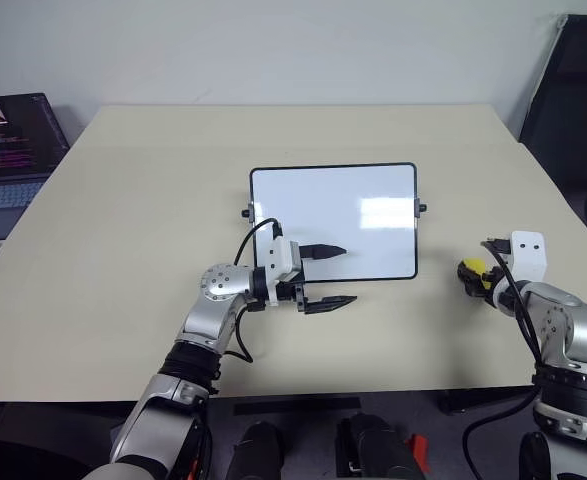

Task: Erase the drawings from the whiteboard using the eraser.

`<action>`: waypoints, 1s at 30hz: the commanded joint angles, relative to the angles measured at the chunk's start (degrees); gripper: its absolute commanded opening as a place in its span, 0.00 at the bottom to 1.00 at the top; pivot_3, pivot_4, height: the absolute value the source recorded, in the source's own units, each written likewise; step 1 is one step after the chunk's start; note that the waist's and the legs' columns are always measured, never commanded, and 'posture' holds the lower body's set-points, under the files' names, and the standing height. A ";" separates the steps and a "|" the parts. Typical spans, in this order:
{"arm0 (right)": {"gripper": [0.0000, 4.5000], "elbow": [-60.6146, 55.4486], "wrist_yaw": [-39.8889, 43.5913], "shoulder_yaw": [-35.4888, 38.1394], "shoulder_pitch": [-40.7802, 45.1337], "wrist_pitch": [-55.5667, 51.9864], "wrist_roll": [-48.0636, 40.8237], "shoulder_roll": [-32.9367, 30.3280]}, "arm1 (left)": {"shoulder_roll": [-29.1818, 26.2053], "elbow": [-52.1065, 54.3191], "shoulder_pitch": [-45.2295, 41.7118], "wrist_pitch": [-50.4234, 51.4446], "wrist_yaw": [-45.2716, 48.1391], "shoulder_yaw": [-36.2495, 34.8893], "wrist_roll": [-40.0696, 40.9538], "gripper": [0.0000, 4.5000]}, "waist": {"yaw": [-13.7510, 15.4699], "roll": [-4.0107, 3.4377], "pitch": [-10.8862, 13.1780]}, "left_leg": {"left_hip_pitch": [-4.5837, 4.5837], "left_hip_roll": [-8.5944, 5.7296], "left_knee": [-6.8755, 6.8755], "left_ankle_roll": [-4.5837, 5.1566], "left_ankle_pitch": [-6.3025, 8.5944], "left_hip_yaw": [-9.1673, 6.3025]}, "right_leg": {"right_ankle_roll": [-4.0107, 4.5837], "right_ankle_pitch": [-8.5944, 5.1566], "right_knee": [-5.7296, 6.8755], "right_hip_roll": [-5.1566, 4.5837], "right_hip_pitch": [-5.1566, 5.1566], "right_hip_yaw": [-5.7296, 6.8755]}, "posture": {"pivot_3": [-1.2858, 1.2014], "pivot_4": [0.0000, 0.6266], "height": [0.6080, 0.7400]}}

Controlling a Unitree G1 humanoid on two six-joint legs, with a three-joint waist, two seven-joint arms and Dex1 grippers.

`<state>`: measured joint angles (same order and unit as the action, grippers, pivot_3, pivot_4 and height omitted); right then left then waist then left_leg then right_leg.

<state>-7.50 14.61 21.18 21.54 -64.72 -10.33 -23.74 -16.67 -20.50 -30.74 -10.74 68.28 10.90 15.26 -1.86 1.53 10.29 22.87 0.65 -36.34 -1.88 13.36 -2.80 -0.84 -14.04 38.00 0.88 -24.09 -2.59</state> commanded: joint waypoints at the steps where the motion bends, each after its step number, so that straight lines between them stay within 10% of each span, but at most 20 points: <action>1: 0.99 -0.59 -0.53 0.85 1.18 1.93 -0.60 -1.27 | -0.19 0.99 -1.37 -0.75 0.22 -0.78 0.36 1.00 | 0.00 0.00 0.00 | 0.00 0.00 0.00 0.00 0.00 0.00 | 0.00 0.00 0.00 0.00 0.00 0.00 | 0.52 0.24 1.00; 15: 0.99 -13.20 -2.69 7.13 -2.56 4.94 -4.24 1.17 | -1.27 4.85 2.17 0.77 -8.33 -4.01 -0.58 1.00 | 0.08 -0.02 -0.01 | 0.02 0.03 -0.02 0.00 0.00 -0.03 | 0.00 0.00 0.02 0.00 0.00 0.00 | 0.52 0.24 1.00; 30: 0.99 -31.78 -2.66 -2.03 -33.78 39.68 -0.02 13.99 | 7.15 28.28 28.63 6.60 -46.25 -9.11 -13.24 1.00 | 0.03 -0.16 -0.12 | -0.33 0.18 -0.17 0.00 0.01 -0.08 | -0.02 0.00 0.03 -0.07 0.36 -0.08 | 0.52 0.24 1.00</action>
<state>-37.08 11.46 20.22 -11.16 -29.55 -11.45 -10.01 -10.36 3.57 -3.02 -3.78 26.66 3.03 4.02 -1.83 1.37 10.17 22.41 0.84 -36.50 -1.88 13.37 -2.92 -0.83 -14.07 37.96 0.81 -23.57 -2.66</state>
